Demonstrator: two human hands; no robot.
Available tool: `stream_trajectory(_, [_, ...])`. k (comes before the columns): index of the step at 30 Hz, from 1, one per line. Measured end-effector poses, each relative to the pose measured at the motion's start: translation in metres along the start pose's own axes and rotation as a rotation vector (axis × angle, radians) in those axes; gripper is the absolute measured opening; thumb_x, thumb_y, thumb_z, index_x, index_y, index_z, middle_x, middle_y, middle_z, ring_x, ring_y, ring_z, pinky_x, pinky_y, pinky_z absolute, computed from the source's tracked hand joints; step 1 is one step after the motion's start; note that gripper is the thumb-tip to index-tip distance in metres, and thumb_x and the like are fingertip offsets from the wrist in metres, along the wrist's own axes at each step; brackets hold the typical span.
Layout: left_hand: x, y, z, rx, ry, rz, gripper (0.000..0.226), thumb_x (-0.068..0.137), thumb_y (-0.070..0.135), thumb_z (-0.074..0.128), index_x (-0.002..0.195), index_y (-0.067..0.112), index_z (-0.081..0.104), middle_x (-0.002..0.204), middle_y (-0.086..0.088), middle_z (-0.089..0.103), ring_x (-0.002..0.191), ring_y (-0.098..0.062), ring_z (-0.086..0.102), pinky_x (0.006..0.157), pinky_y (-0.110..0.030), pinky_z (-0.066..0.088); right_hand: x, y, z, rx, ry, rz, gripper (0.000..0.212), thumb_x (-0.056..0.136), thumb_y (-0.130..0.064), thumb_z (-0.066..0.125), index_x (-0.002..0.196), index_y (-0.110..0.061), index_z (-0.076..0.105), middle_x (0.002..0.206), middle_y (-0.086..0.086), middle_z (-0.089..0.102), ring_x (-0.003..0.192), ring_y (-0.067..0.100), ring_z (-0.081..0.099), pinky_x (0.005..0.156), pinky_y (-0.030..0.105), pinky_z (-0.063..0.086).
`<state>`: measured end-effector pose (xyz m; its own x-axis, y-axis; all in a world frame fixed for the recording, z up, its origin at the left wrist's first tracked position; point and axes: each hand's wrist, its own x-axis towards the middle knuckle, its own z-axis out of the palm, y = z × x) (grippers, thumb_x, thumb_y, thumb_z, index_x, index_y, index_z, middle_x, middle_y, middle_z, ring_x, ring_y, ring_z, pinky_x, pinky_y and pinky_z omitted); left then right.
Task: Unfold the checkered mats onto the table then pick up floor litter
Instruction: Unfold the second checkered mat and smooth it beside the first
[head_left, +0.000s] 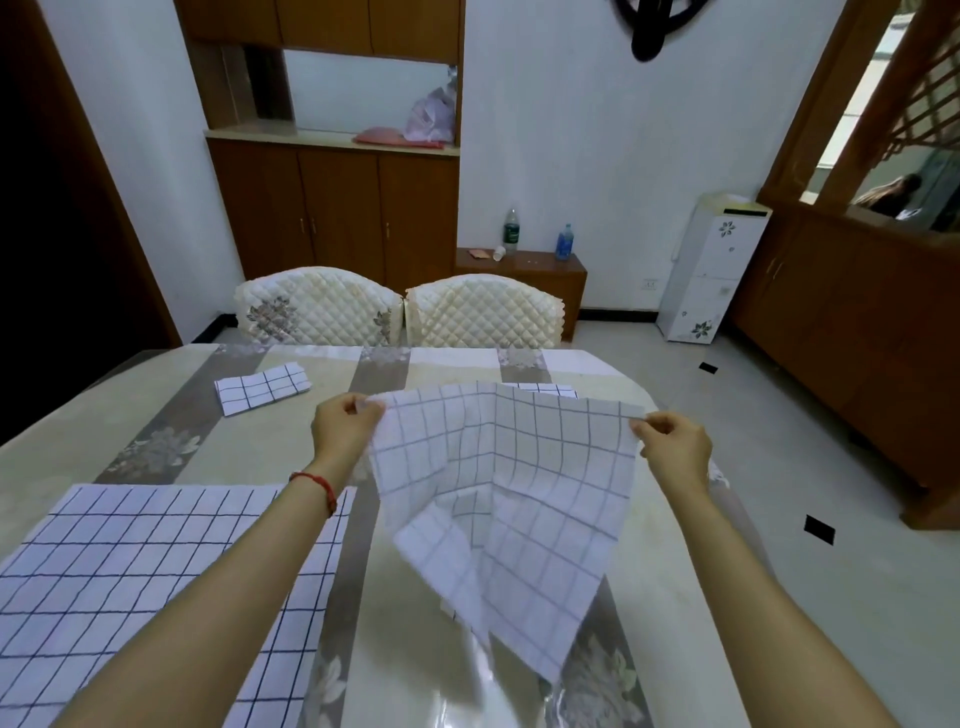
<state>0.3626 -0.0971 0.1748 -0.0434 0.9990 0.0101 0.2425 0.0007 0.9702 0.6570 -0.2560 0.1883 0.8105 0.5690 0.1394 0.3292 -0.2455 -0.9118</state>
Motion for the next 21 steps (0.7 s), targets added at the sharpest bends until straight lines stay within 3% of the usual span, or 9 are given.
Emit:
stream_trajectory(2, [0.014,0.011,0.003,0.01,0.048,0.048,0.035,0.075,0.014,0.06,0.048,0.017,0.039,0.051,-0.002,0.033,0.058,-0.019,0.032,0.056,-0.028,0.029,0.016,-0.006,0.002,0.021,0.033,0.003,0.012,0.081,-0.012,0.065,0.087,0.0,0.065,0.076,0.011,0.061,0.064,0.024,0.055,0.065,0.026,0.042])
stream_trajectory(4, [0.029,0.022,0.003,-0.013,0.1,0.099,0.031,0.074,0.017,0.06,0.05,0.014,0.041,0.054,-0.003,0.032,0.06,-0.018,0.031,0.057,-0.029,0.026,0.031,-0.012,0.0,0.033,0.079,-0.006,0.017,0.082,-0.015,0.064,0.091,-0.001,0.067,0.08,0.01,0.063,0.071,0.025,0.057,0.07,0.03,0.046])
stream_trajectory(7, [0.043,0.04,-0.006,-0.06,0.118,0.187,0.02,0.078,0.02,0.062,0.069,0.002,0.06,0.068,-0.01,0.049,0.069,-0.018,0.044,0.066,-0.031,0.038,0.043,-0.021,-0.008,0.1,0.135,-0.051,0.017,0.084,-0.016,0.063,0.093,-0.003,0.066,0.081,0.009,0.062,0.063,0.018,0.054,0.061,0.027,0.047])
stream_trajectory(9, [0.045,0.048,-0.016,-0.108,0.12,0.261,0.02,0.081,0.021,0.063,0.08,0.001,0.063,0.078,-0.012,0.057,0.077,-0.019,0.051,0.074,-0.034,0.045,0.044,-0.022,-0.018,0.148,0.17,-0.097,0.017,0.085,-0.017,0.062,0.096,-0.005,0.065,0.084,0.008,0.061,0.061,0.013,0.052,0.054,0.021,0.043])
stream_trajectory(12, [0.035,0.049,-0.029,-0.16,0.103,0.34,0.015,0.082,0.018,0.063,0.072,0.006,0.061,0.076,-0.007,0.059,0.076,-0.016,0.055,0.075,-0.029,0.048,0.037,-0.015,-0.033,0.239,0.226,-0.117,0.014,0.086,-0.018,0.061,0.096,-0.01,0.064,0.084,0.005,0.06,0.061,0.011,0.051,0.045,0.013,0.046])
stream_trajectory(14, [0.022,0.042,-0.035,-0.173,0.086,0.349,0.017,0.082,0.015,0.063,0.067,0.018,0.058,0.071,0.001,0.057,0.071,-0.009,0.054,0.069,-0.018,0.048,0.026,-0.005,-0.04,0.305,0.241,-0.109,0.004,0.086,-0.018,0.061,0.087,-0.016,0.063,0.078,0.002,0.059,0.054,0.006,0.052,0.042,0.008,0.044])
stream_trajectory(16, [0.006,0.029,-0.038,-0.21,0.089,0.323,0.011,0.082,0.011,0.064,0.073,0.017,0.062,0.071,0.005,0.057,0.071,-0.005,0.054,0.066,-0.012,0.046,0.009,0.006,-0.046,0.352,0.248,-0.113,0.01,0.086,-0.015,0.06,0.078,-0.022,0.059,0.074,0.001,0.059,0.047,0.003,0.057,0.044,0.01,0.047])
stream_trajectory(18, [-0.013,0.012,-0.042,-0.256,0.093,0.274,0.004,0.081,0.007,0.064,0.085,0.009,0.066,0.074,0.004,0.059,0.072,-0.005,0.055,0.064,-0.006,0.048,-0.01,0.021,-0.051,0.418,0.251,-0.104,0.015,0.087,-0.011,0.058,0.077,-0.022,0.057,0.073,0.0,0.061,0.052,0.001,0.063,0.05,0.012,0.051])
stream_trajectory(21, [-0.04,-0.02,-0.047,-0.248,0.028,0.219,0.014,0.08,0.003,0.064,0.076,0.016,0.065,0.073,0.001,0.061,0.067,0.0,0.059,0.062,-0.003,0.048,-0.037,0.052,-0.055,0.524,0.266,-0.03,0.02,0.087,-0.003,0.056,0.075,-0.019,0.056,0.061,-0.007,0.068,0.057,0.001,0.067,0.057,0.012,0.055])
